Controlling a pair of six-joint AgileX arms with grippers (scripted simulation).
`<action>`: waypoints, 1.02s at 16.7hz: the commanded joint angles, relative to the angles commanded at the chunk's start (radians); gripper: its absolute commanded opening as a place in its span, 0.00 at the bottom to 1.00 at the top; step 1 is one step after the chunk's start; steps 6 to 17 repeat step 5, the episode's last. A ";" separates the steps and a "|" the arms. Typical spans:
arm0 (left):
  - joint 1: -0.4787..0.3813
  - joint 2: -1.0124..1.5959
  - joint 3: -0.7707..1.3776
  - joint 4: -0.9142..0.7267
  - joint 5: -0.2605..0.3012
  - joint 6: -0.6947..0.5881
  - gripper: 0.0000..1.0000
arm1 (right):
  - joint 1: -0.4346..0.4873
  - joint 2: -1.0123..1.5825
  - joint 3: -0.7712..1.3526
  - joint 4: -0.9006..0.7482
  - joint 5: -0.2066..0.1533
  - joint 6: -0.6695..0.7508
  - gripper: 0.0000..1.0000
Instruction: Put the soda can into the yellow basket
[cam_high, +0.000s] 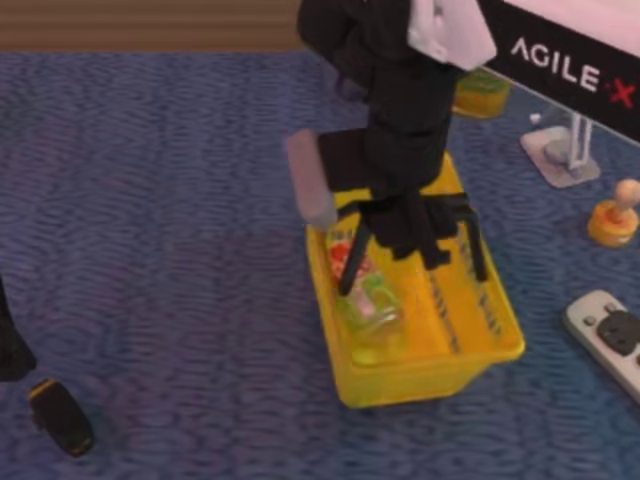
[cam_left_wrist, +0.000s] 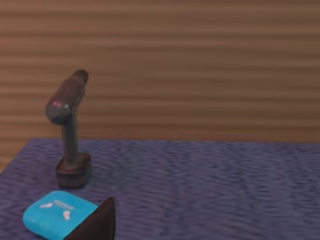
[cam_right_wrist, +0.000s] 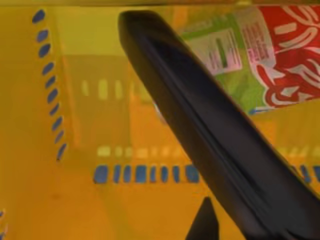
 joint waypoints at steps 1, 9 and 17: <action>0.000 0.000 0.000 0.000 0.000 0.000 1.00 | -0.005 -0.006 0.023 -0.031 0.000 -0.006 0.00; 0.000 0.000 0.000 0.000 0.000 0.000 1.00 | -0.017 -0.024 0.084 -0.107 0.000 -0.022 0.00; 0.000 0.000 0.000 0.000 0.000 0.000 1.00 | -0.017 -0.024 0.084 -0.107 0.000 -0.022 0.00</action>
